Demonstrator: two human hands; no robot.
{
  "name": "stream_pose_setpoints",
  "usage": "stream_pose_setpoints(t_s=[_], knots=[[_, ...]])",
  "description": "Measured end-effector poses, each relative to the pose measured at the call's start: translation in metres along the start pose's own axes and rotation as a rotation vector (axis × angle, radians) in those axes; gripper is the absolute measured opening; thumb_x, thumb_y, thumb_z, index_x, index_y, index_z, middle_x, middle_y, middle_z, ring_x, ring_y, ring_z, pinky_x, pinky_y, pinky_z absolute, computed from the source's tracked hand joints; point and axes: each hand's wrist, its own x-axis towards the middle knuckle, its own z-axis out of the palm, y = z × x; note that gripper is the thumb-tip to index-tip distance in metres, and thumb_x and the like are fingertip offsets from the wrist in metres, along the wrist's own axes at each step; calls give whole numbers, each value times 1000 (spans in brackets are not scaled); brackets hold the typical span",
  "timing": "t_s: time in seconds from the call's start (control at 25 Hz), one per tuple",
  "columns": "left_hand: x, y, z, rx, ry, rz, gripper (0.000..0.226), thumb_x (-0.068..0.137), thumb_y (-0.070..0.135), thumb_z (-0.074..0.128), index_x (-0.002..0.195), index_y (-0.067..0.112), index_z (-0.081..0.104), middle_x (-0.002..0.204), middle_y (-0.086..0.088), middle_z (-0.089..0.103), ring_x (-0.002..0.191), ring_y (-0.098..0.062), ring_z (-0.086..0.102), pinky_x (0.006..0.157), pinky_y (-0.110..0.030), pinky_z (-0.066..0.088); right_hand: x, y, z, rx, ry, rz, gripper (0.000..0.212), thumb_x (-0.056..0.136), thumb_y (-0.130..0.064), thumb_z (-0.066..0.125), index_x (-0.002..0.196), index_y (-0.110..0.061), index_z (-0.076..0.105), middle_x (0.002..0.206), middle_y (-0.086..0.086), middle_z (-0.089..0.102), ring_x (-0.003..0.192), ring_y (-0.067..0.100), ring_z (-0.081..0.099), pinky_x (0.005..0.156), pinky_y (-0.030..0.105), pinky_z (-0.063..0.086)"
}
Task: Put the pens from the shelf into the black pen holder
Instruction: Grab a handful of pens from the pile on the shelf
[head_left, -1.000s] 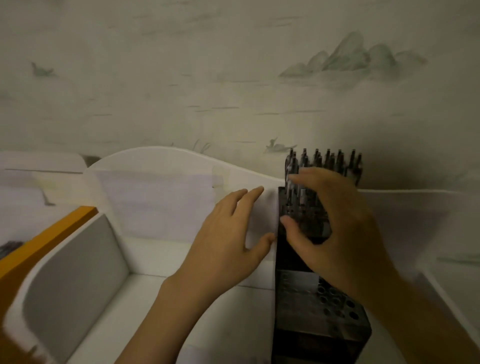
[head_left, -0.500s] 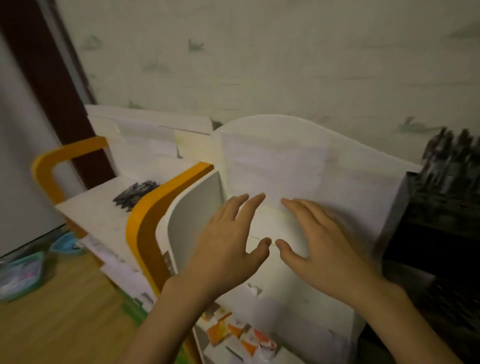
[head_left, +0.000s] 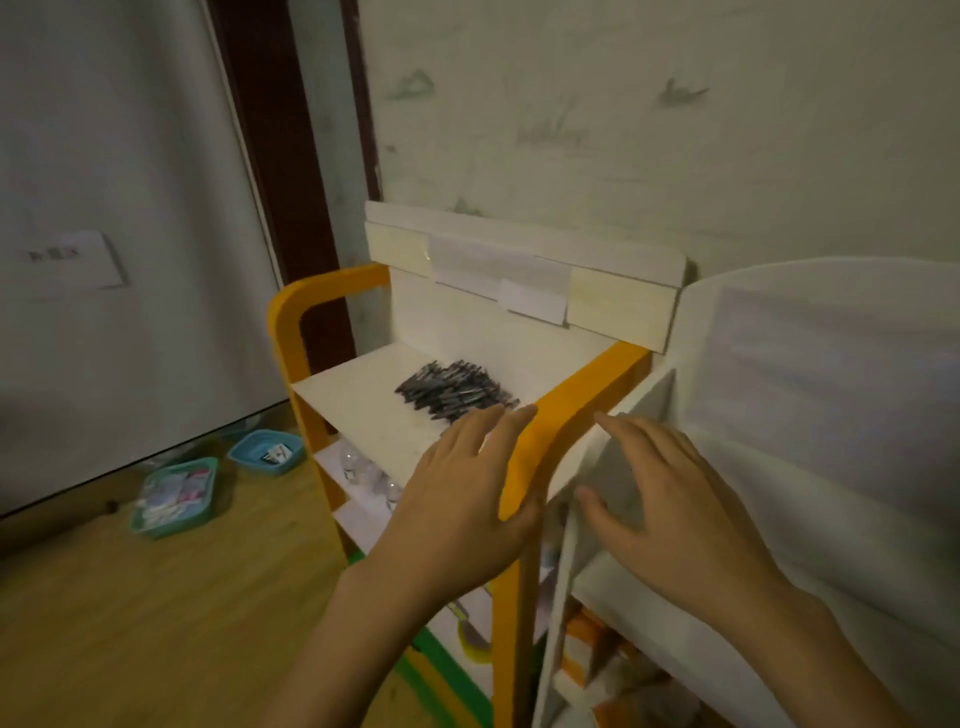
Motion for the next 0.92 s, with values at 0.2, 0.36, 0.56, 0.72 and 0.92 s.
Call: stream_pose_setpoints(t_s=[0.2,0.36,0.56,0.72,0.92], knots=[[-1,-121,-43,9,10,-15,71,90,49,50,148,42,10,154,13,22,142,-10,21,114,-35,32,61,-86,68,0,24,-17,65,89,-56,46,146,-33,28,151,-12,30,140,9,23,111,38,35],[16,-191,-57,-28,-24,-22,71,91,50,50,149,42,9,155,13,21,143,-11,21,114,-36,33,102,-121,109,-34,32,18,63,90,-52,50,146,-30,30,149,-11,34,138,8,26,109,28,32],[52,-244,-44,-61,-56,-15,70,91,50,49,148,42,10,156,12,21,142,-11,22,113,-31,29,155,-128,155,-38,33,71,62,90,-50,50,145,-29,32,147,-11,36,135,9,30,107,26,31],[94,-280,-23,-73,-94,18,69,92,47,50,149,37,14,154,11,24,141,-9,23,112,-27,28,200,-112,202,31,45,137,60,89,-47,54,143,-27,36,142,-9,43,130,10,36,102,23,37],[164,-324,14,-58,-148,30,68,92,45,53,149,34,18,152,10,30,136,-7,27,104,-17,23,259,-82,255,112,27,247,59,86,-47,55,140,-28,38,136,-6,48,126,14,40,97,33,47]])
